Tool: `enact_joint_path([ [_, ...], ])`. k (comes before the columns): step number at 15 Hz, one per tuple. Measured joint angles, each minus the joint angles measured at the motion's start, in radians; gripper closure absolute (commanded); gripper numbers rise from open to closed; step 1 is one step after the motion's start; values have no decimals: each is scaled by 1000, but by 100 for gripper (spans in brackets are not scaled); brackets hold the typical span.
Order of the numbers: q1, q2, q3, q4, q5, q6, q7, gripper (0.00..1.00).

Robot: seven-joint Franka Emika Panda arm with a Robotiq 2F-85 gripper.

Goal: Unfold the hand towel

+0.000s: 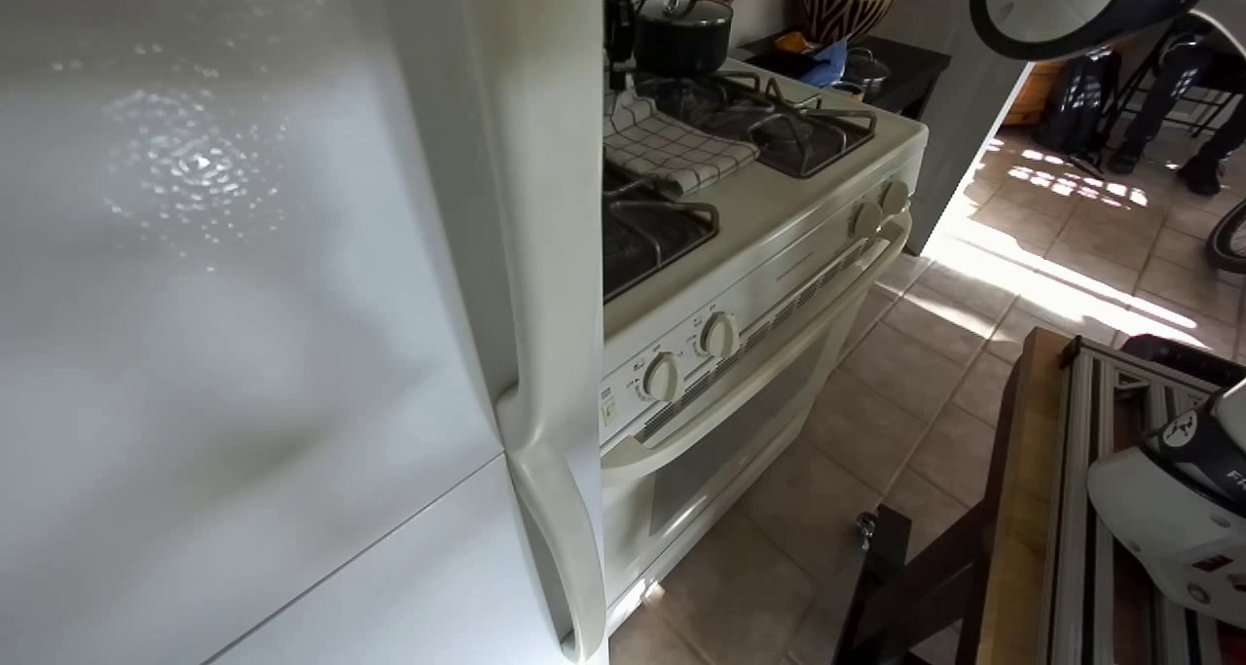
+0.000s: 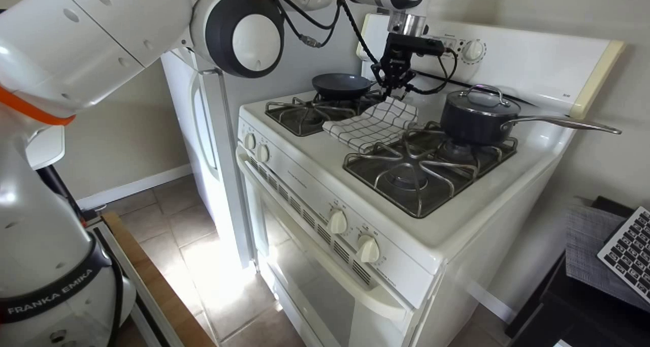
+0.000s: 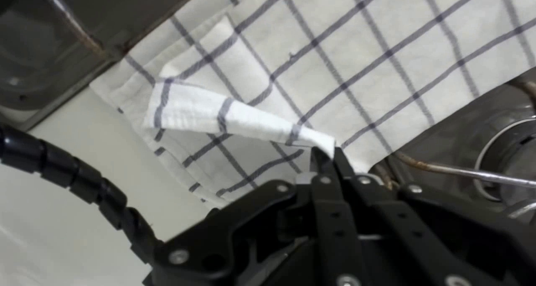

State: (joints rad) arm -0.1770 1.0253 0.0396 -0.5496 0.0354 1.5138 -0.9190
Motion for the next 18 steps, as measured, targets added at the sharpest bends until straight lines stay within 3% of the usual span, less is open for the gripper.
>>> enact_joint_path([
  [18, 65, -80, -46, -2, -79, -334, 159, 97],
])
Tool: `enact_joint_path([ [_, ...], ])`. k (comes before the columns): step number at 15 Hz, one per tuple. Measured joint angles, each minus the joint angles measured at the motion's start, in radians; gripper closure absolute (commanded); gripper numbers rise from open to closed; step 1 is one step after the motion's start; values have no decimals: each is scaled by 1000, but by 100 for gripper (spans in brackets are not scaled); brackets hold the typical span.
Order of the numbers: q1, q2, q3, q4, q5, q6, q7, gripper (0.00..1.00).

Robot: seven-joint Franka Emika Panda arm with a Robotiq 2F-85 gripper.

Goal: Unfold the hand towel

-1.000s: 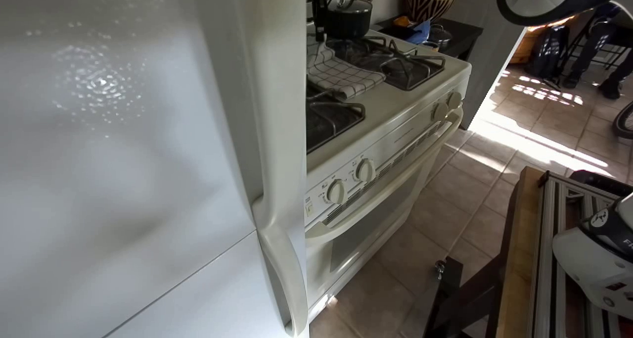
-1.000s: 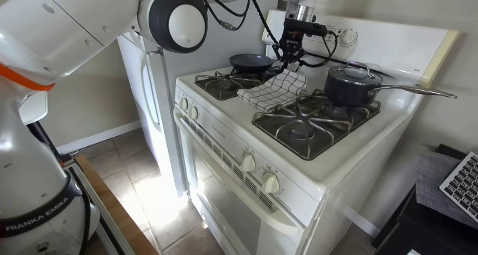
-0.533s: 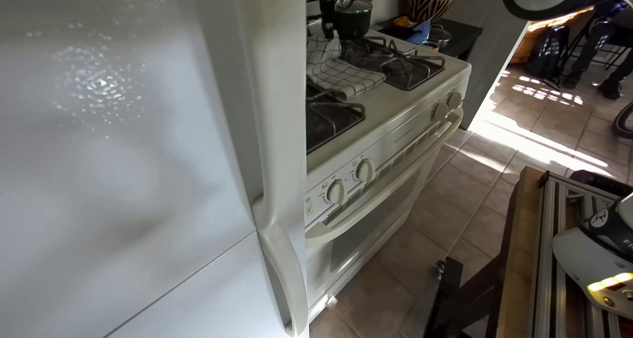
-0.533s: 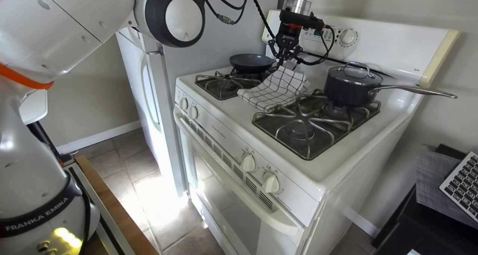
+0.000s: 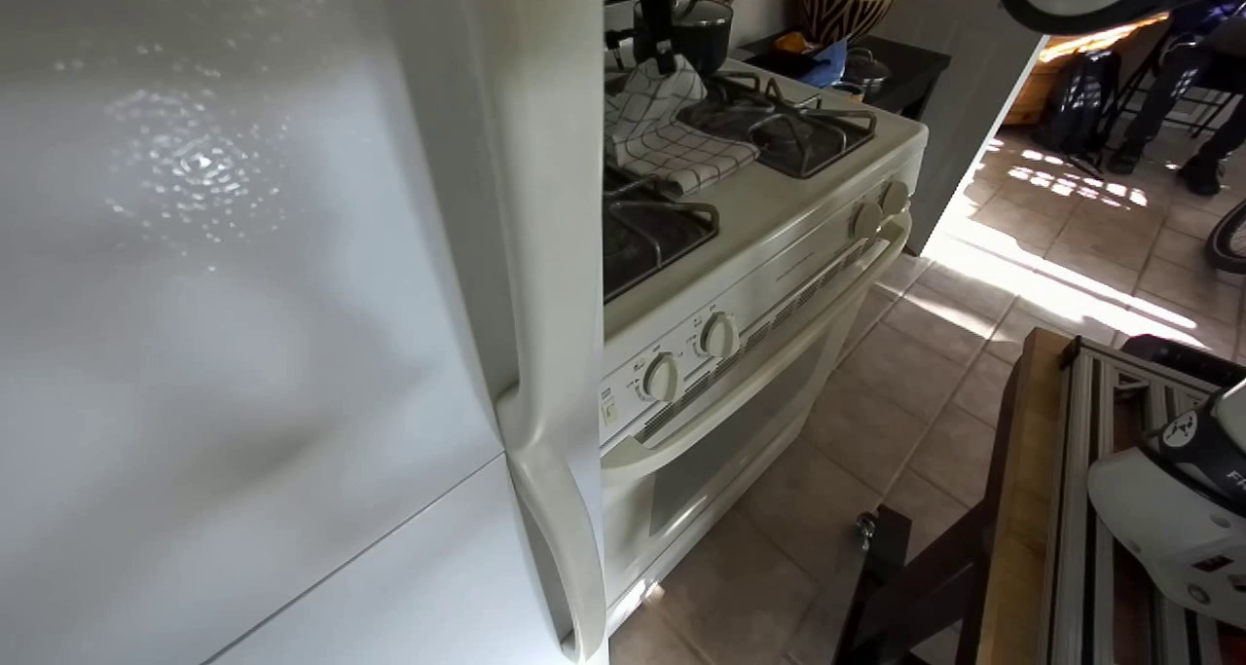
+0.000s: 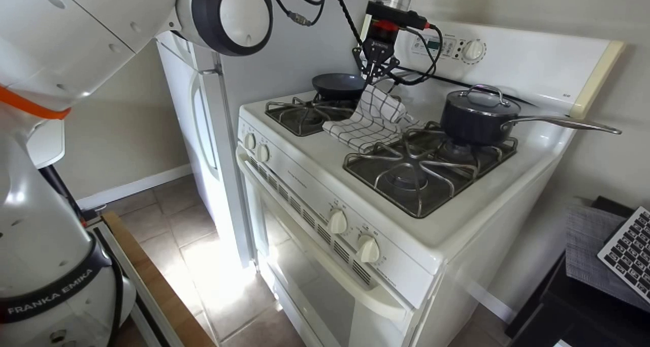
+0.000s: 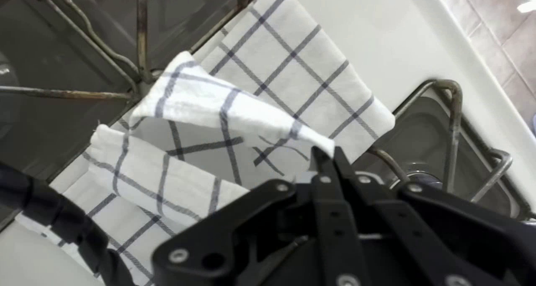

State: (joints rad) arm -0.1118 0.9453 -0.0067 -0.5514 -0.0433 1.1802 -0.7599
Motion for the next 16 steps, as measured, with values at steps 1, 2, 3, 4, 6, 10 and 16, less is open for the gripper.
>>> enact_joint_path([
  [1, 1, -1, 0, 0, 0, -1, 0, 97],
  [2, 1, -1, 0, 0, 0, -1, 0, 97],
  [3, 0, -1, 0, -1, 0, -1, 0, 97],
  [4, 0, -1, 0, -2, 0, -1, 0, 99],
  [6, 0, -1, 0, -2, 0, -1, 0, 99],
  [10, 0, -10, 0, -7, -7, -62, -39, 99],
  [16, -17, -97, -9, -43, -55, -193, -162, 99],
])
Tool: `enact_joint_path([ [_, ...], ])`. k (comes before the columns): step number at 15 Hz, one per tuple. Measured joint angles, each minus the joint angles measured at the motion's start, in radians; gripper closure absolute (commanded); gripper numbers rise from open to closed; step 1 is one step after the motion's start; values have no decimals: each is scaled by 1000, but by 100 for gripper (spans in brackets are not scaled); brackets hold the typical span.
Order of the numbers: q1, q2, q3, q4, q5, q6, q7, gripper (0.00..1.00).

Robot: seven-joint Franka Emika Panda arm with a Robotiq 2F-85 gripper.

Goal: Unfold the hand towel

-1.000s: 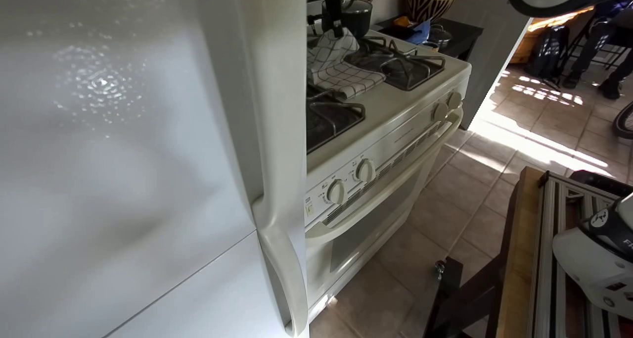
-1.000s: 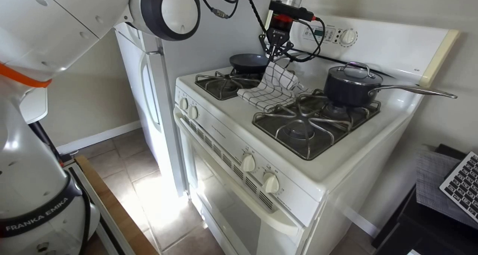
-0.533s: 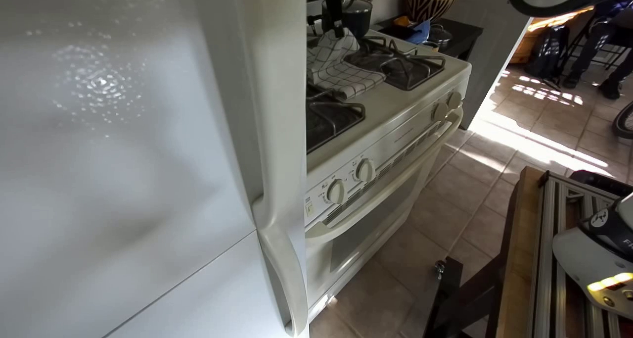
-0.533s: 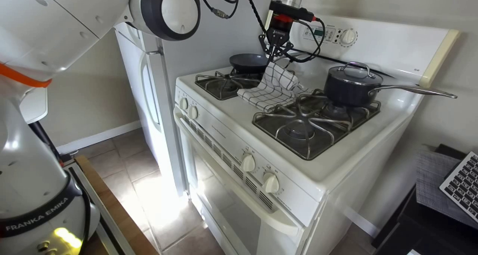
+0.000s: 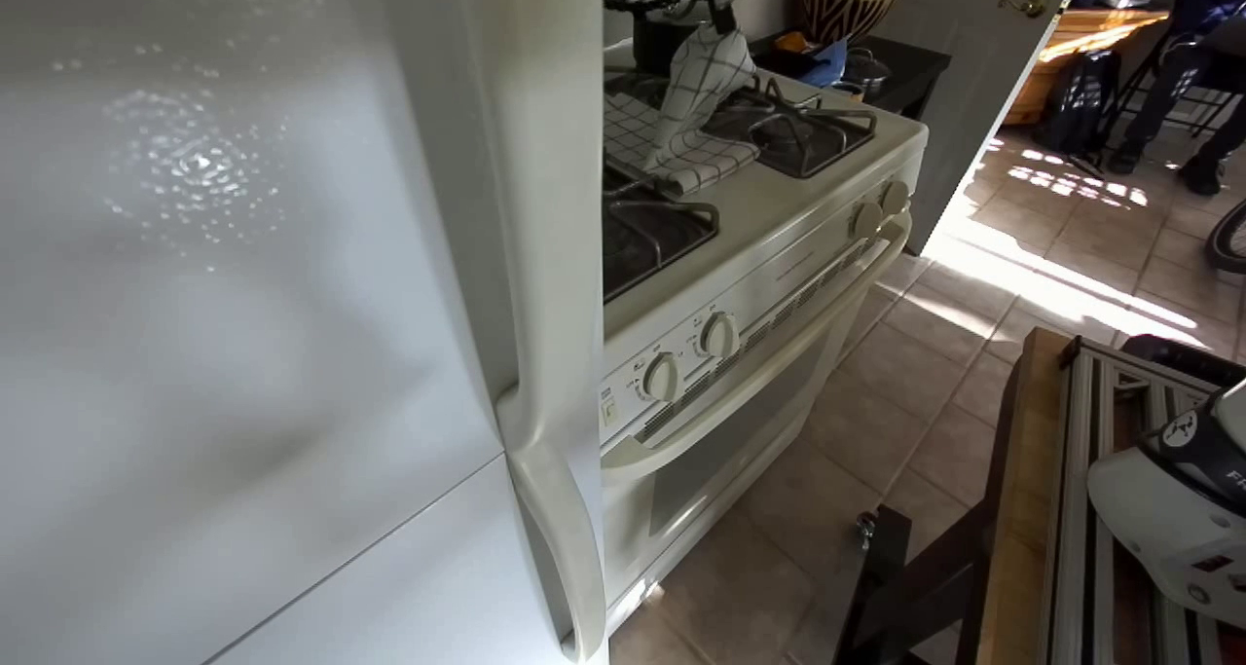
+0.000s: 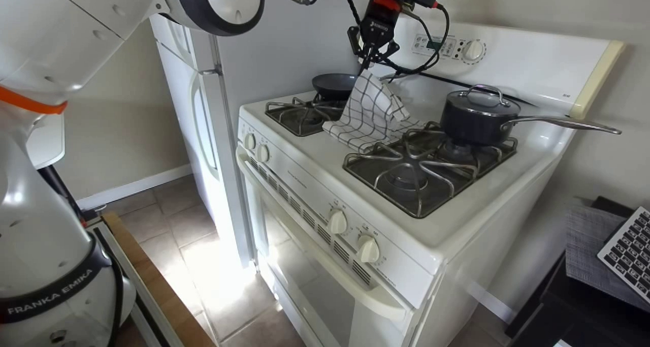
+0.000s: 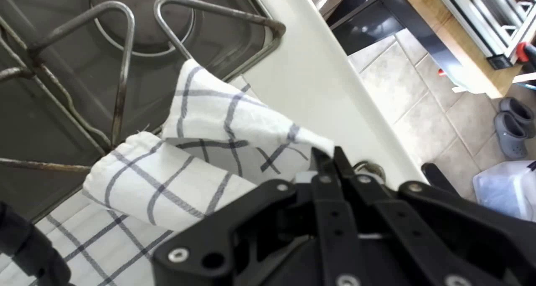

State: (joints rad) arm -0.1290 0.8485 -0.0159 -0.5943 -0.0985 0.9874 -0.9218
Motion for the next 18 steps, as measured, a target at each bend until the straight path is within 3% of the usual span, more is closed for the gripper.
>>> enact_joint_path([
  [4, -13, -65, -1, -91, -3, -11, -71, 99],
  [10, 0, -160, 13, -338, -3, 19, -132, 99],
  [18, 10, -319, 54, -702, -3, 323, -212, 97],
])
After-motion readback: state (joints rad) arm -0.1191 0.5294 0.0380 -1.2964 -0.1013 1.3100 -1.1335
